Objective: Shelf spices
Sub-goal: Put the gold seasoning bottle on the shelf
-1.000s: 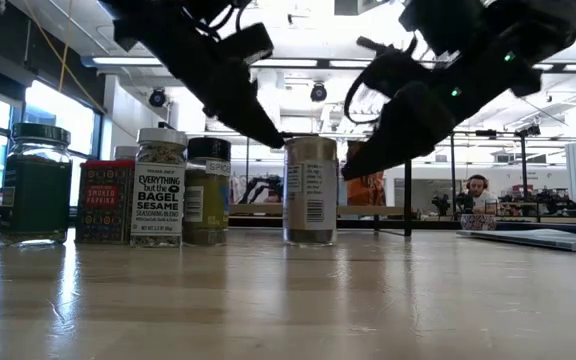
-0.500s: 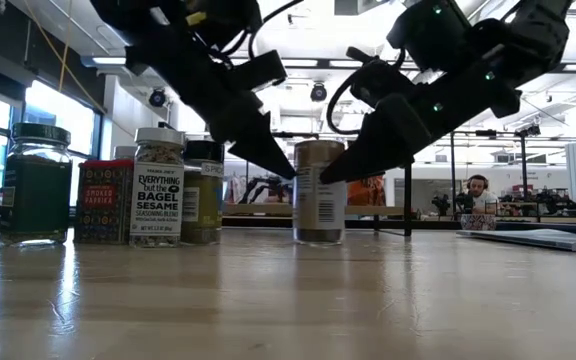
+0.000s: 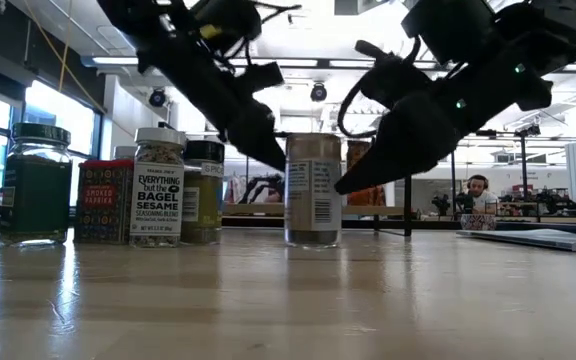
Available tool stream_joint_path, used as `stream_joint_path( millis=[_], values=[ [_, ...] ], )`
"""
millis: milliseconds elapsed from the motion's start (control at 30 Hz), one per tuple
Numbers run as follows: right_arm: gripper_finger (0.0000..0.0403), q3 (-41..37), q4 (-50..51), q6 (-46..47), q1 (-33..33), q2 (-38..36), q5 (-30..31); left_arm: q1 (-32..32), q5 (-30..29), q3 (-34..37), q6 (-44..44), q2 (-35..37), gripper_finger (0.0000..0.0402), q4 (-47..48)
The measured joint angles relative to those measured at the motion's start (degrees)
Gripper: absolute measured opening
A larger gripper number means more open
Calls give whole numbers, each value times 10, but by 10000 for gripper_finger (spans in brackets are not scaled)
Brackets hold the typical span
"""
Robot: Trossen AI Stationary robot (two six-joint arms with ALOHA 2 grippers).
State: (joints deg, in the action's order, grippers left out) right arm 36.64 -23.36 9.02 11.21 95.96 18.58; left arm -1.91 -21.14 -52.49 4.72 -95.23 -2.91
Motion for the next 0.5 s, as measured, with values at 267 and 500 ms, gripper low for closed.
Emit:
stream_joint_path(
  millis=[267,500],
  values=[
    [312,0,18,-4,1,0,25,52,67,0,-9,49,300,63],
    [312,0,-22,-26,-8,0,-39,72,134,0,-69,28,300,72]
  ],
)
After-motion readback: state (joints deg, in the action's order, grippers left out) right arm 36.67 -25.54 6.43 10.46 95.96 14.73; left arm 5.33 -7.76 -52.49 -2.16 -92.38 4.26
